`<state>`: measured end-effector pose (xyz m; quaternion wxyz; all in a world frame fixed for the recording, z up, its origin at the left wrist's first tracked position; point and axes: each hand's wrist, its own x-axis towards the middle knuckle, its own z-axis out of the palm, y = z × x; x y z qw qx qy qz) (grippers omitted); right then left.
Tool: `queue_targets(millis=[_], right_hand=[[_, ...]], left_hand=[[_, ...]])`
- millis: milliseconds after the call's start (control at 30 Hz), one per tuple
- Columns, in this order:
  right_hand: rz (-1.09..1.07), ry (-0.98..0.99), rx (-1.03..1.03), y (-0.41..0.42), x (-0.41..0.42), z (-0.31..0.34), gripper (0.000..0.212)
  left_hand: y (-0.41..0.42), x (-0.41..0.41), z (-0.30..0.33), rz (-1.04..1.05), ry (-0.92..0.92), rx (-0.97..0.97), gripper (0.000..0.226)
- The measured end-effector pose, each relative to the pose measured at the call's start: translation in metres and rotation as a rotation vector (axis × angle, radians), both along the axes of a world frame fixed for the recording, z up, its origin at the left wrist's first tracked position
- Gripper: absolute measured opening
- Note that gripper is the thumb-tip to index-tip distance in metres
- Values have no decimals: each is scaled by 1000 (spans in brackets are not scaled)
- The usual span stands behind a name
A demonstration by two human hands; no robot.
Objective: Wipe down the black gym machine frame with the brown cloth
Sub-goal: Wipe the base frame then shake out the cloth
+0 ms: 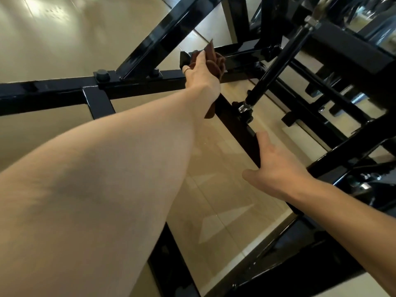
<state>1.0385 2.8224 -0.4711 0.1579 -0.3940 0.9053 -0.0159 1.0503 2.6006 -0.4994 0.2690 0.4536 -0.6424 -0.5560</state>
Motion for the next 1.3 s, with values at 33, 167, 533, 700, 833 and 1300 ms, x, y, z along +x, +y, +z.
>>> queue_targets(millis=[33,167,533,700,833,1300], right_hand=[[5,7,-2,1,-1,-1,82],[49,65,-8,1,-4,-8,76],[58,161,-13,-2,-4,-13,67],[86,156,-4,1,-8,-15,66],[89,147,-7,2,-10,-16,69],[57,151,29,-2,-4,-14,65]], left_hand=[[-7,0,-1,1,2,-1,84],[-27,0,0,42,11,-27,79],[73,-2,-26,161,313,-23,61],[40,-8,-25,128,218,-65,63],[-3,-12,-14,116,157,-16,69],[16,-4,-11,58,57,-54,72]])
